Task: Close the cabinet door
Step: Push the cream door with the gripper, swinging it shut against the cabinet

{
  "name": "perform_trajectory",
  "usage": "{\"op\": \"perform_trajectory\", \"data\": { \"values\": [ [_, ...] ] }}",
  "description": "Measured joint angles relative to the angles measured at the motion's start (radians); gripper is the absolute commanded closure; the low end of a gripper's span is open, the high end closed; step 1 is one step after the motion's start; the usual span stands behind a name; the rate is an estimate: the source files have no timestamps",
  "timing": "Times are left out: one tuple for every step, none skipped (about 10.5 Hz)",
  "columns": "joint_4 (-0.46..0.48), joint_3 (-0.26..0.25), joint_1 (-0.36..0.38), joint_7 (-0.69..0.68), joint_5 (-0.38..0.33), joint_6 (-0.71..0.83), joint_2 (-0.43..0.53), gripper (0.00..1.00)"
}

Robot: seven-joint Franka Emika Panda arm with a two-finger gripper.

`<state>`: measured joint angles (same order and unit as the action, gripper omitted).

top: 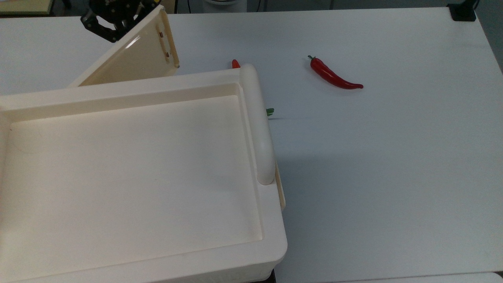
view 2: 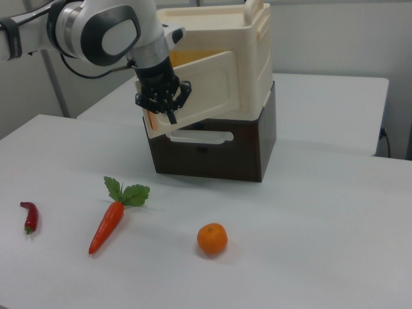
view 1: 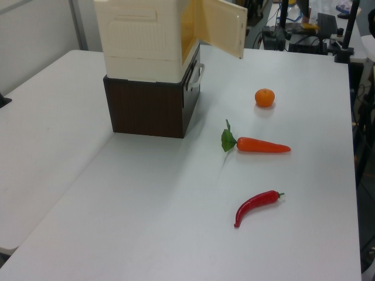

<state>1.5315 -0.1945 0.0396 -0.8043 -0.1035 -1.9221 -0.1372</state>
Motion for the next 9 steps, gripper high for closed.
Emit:
{"op": "perform_trajectory", "data": {
  "values": [
    [0.000, 0.001, 0.018, 0.000, -0.019, -0.010, -0.007, 0.99],
    [0.000, 0.002, 0.034, 0.001, -0.044, -0.030, -0.014, 0.99],
    [0.000, 0.003, 0.050, 0.011, -0.057, -0.069, -0.020, 0.99],
    [0.000, 0.003, 0.067, 0.046, -0.062, -0.112, -0.027, 0.99],
    [0.000, 0.004, 0.084, 0.106, -0.064, -0.155, -0.035, 0.99],
    [0.000, 0.005, 0.103, 0.175, -0.065, -0.212, -0.043, 0.99],
    [0.000, 0.005, 0.120, 0.241, -0.065, -0.256, -0.052, 0.99],
    [0.000, 0.005, 0.136, 0.331, -0.065, -0.313, -0.071, 0.99],
    [0.000, 0.005, 0.144, 0.398, -0.065, -0.363, -0.087, 0.99]
  ]
}}
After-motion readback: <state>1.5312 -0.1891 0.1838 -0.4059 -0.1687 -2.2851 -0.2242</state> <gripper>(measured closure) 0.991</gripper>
